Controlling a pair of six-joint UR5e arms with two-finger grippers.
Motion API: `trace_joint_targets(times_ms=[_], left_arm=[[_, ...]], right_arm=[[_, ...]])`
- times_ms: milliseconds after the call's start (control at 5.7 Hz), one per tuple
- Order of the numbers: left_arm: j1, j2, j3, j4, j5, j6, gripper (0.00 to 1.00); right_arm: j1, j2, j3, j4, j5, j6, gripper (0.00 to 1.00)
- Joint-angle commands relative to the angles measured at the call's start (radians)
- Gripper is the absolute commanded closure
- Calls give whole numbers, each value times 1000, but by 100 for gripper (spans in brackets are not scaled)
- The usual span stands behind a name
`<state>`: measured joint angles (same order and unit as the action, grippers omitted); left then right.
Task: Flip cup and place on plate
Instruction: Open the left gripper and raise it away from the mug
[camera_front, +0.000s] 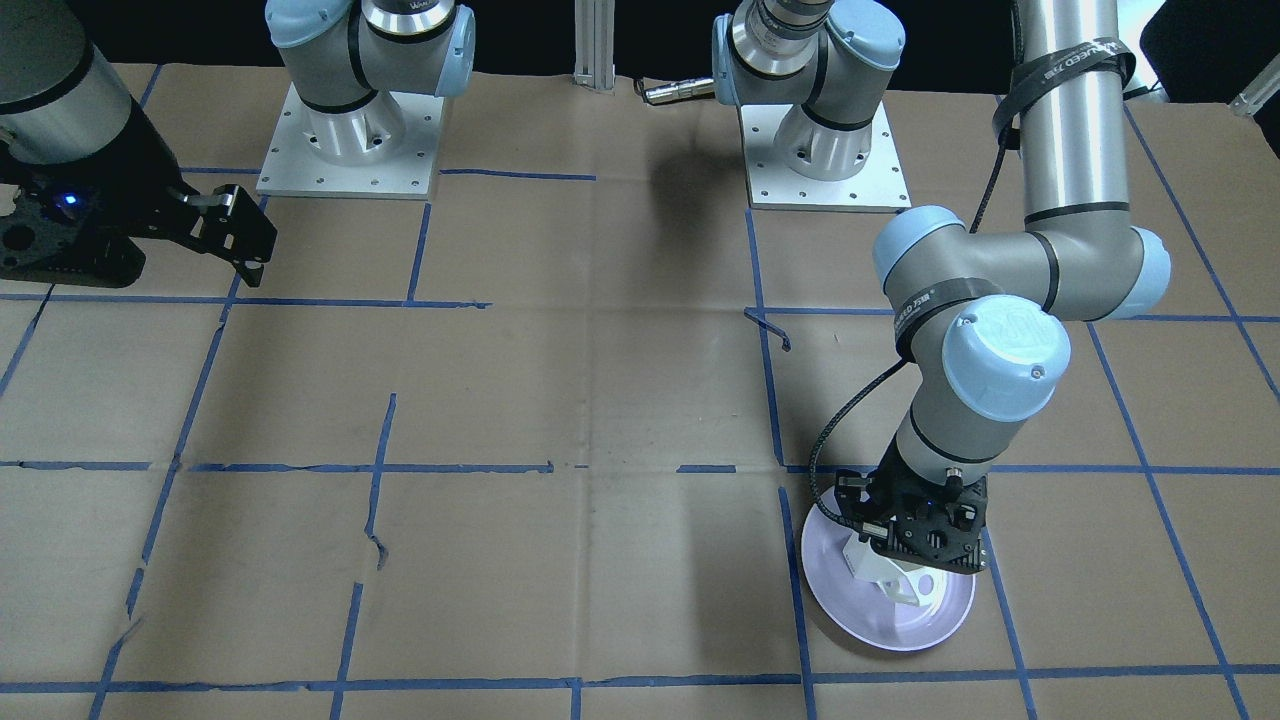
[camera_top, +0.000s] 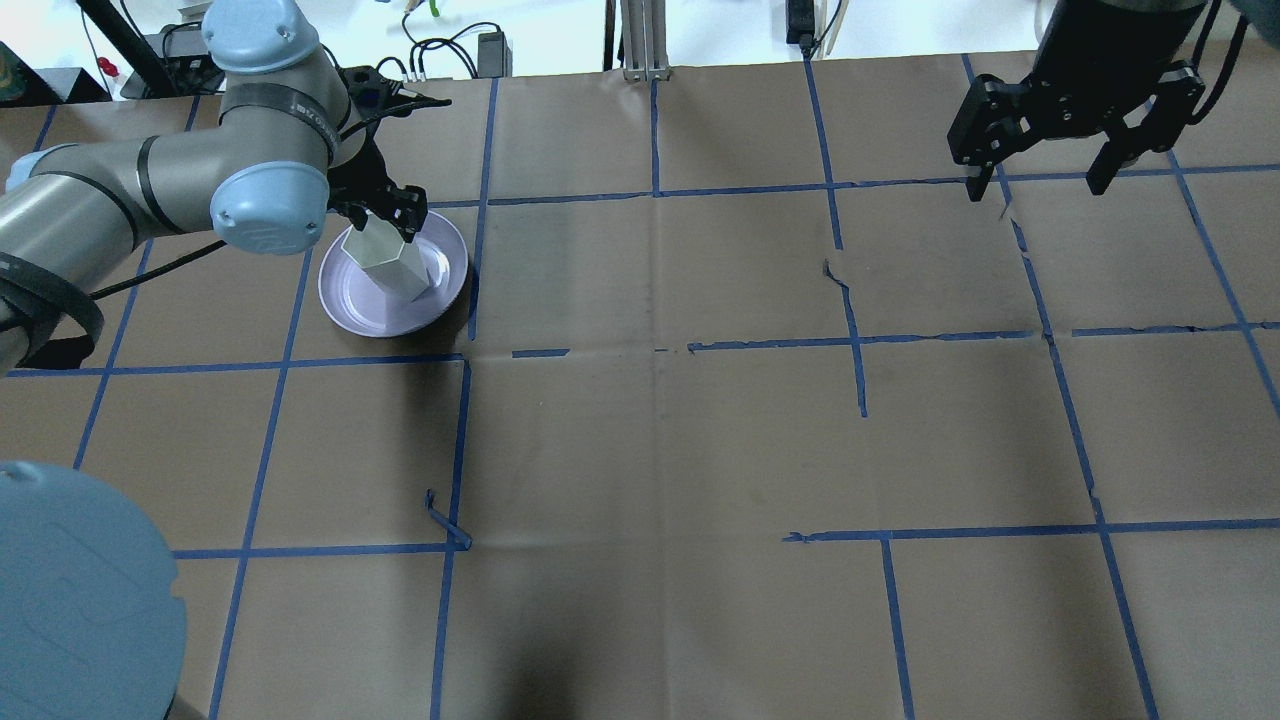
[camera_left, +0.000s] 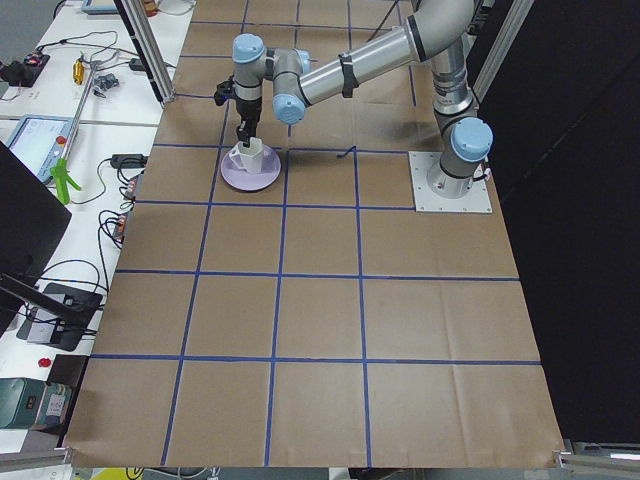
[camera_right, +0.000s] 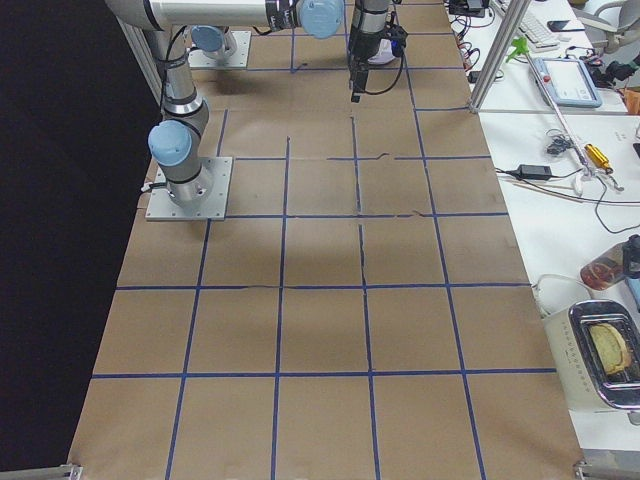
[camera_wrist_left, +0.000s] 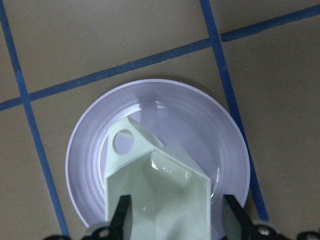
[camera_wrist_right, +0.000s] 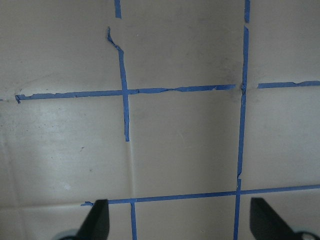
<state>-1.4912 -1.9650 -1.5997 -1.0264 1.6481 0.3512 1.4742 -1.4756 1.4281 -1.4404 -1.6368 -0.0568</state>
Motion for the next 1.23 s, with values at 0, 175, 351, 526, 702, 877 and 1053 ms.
trace_joint_targets(times_ms=[0,175,351,526,702,877,1053], left_arm=[[12,131,36,-201,4,-1,1],[15,232,56,-386,-1,-41,1],[6,300,93,-540,-20,-189,1],[-6,339,128,-619,-86,-331,1],[-39,333,148,-635,-91,-412,1],[-93,319,152,-635,-76,-443,1],[-118,298,153,-632,-65,-460,1]], right_arm=[[0,0,0,0,0,0,0],[0,0,0,-1,0,0,0],[0,0,0,-2,0,0,0],[0,0,0,0,0,0,0],[0,0,0,0,0,0,0],[0,0,0,0,0,0,0],[0,0,0,0,0,0,0]])
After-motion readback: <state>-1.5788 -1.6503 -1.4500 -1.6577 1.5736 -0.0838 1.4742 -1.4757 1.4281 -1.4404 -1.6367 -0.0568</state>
